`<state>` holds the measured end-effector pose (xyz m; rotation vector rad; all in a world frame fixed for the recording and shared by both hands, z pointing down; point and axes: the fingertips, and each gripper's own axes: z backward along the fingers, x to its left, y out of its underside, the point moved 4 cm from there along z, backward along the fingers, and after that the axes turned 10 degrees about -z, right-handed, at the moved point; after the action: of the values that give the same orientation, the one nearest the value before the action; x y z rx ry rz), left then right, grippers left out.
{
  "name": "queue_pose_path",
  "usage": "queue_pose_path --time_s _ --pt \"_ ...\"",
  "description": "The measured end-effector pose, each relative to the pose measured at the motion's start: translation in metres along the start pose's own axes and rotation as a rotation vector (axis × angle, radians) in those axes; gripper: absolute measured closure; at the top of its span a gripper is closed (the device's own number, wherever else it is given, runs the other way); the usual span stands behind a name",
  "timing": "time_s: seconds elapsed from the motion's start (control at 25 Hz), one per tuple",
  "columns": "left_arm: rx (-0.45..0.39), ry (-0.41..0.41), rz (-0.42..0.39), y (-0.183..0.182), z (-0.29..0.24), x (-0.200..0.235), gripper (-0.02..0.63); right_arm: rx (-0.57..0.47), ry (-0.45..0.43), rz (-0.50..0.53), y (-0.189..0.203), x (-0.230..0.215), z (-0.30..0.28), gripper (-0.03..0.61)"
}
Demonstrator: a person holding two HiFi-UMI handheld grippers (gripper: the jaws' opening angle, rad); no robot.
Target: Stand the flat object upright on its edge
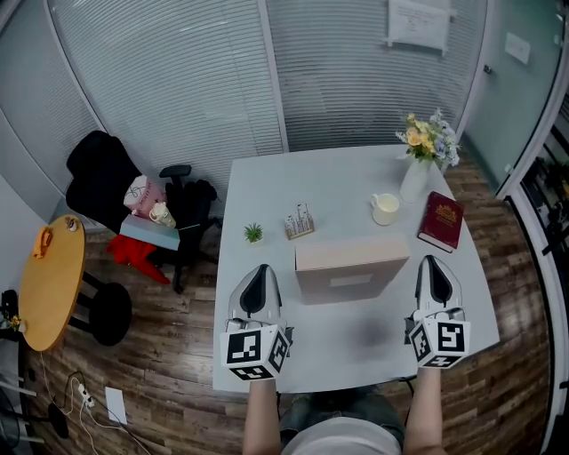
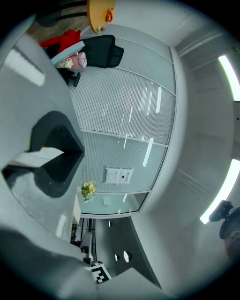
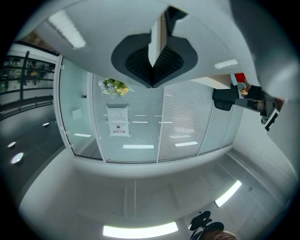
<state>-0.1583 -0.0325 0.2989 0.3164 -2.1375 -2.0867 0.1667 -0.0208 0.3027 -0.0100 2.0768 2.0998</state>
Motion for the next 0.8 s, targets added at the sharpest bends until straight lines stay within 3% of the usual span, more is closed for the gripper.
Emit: queue_pose_path --time_s 0.8 --pt "0.018 -0.011 0.0 0.0024 0.0046 -0.0012 0.614 0.016 0.003 0.002 0.0035 -0.0013 0.0039 0.555"
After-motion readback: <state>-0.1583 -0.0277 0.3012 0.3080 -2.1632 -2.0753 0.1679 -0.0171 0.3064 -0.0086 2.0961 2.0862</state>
